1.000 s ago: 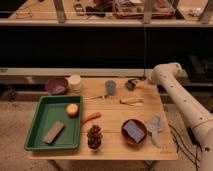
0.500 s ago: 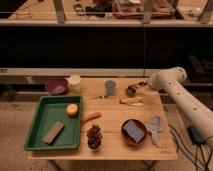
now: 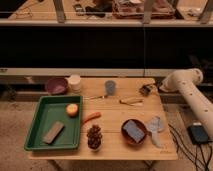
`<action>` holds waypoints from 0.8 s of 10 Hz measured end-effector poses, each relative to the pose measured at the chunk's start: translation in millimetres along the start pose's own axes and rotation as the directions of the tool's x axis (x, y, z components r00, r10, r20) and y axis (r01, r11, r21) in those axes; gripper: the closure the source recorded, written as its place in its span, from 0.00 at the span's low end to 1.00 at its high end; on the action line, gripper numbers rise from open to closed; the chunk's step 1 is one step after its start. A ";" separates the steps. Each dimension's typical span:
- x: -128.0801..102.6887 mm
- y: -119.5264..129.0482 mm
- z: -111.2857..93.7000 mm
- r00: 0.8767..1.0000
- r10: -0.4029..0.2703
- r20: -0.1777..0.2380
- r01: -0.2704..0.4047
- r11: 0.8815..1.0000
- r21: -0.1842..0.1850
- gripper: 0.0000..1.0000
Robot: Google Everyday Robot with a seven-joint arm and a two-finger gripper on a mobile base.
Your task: Wipe table surface with brush
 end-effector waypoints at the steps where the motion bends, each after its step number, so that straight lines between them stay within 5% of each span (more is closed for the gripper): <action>1: -4.0 10.9 6.1 1.000 0.015 0.012 -0.015 1.000 -0.010 1.00; 5: 8.1 29.2 26.5 1.000 0.004 0.005 -0.003 1.000 -0.012 1.00; 8: 57.8 3.2 29.9 0.998 -0.045 -0.042 0.046 0.999 0.013 1.00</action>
